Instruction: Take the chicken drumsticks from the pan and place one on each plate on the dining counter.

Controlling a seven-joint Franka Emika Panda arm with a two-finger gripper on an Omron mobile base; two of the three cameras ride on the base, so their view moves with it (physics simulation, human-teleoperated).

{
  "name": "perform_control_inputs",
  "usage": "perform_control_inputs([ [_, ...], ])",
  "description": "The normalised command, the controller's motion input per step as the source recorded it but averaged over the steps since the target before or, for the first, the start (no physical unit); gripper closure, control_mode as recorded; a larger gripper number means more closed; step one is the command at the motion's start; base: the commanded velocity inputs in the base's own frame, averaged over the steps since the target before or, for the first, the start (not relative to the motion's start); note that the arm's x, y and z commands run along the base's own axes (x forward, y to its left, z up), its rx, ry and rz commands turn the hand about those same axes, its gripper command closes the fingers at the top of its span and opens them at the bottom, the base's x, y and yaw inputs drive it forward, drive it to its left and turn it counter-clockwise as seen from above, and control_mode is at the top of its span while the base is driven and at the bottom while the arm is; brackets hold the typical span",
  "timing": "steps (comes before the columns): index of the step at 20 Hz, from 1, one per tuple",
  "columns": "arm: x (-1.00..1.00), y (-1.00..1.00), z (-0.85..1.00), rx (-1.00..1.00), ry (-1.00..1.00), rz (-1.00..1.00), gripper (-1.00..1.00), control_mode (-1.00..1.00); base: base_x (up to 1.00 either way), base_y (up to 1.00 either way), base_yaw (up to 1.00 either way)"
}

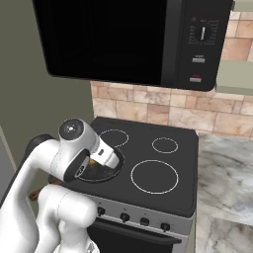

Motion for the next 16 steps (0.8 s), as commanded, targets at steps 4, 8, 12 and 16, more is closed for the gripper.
perform_control_inputs([
  [4, -0.13, 0.0, -0.06, 0.0, -0.07, -0.08, 1.0, -1.0, 0.0, 0.0, 0.0],
  [8, -0.21, 0.0, -0.05, 0.0, -0.08, -0.08, 1.0, -1.0, 0.0, 0.0, 0.0],
  [12, -0.28, 0.0, -0.03, 0.0, -0.11, -0.08, 1.0, -1.0, 0.0, 0.0, 0.0],
  [16, -0.37, 0.0, -0.02, 0.0, -0.14, -0.07, 1.0, -1.0, 0.0, 0.0, 0.0],
])
